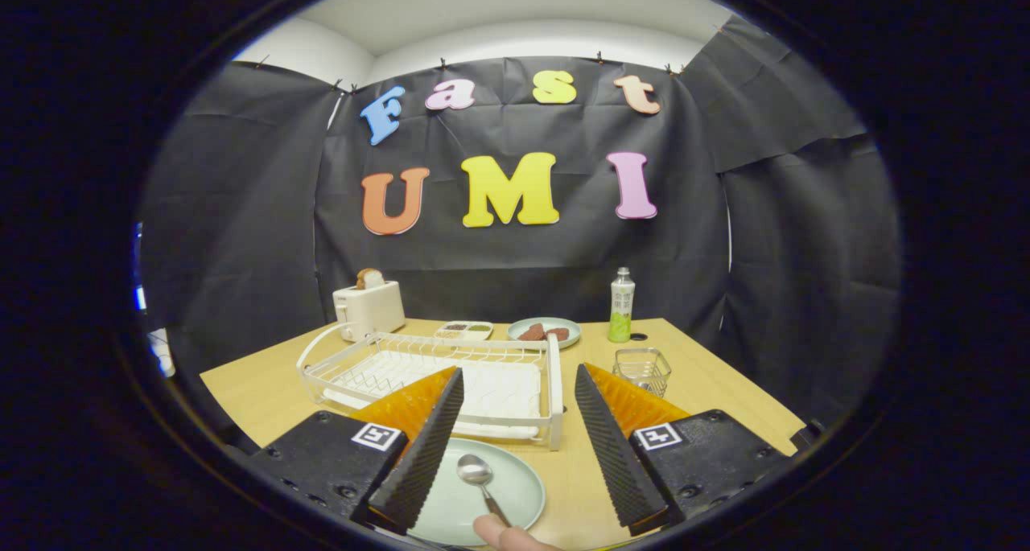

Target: Take the plate from the dish rack, then take the spoon from the basket and place it into the plate.

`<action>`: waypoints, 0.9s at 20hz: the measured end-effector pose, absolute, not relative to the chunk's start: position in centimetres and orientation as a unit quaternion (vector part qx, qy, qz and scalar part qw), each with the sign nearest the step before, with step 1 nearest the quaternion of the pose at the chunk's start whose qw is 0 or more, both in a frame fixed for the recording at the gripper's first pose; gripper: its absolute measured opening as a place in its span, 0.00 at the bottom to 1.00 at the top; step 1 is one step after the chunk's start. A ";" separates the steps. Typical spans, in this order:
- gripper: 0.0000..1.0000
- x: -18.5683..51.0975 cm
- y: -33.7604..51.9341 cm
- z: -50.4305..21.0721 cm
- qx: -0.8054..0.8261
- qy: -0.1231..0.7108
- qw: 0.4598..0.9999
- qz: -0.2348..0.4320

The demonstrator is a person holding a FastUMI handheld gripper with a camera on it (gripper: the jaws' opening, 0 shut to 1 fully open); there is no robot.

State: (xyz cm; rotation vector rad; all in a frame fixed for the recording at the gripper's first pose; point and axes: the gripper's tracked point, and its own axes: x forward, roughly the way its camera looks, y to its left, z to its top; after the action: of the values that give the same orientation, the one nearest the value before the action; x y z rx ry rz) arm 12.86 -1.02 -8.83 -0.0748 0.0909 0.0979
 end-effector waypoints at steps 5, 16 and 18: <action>0.99 10.1 -3.2 -6.6 -0.010 0.022 0.999 0.026; 1.00 8.5 -8.0 -5.8 -0.016 0.025 0.999 -0.025; 1.00 8.2 -8.2 -5.6 -0.016 0.028 0.999 -0.032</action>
State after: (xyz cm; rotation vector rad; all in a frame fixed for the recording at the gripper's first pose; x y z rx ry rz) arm 8.15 -8.23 -5.63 -0.0314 0.0557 -0.0647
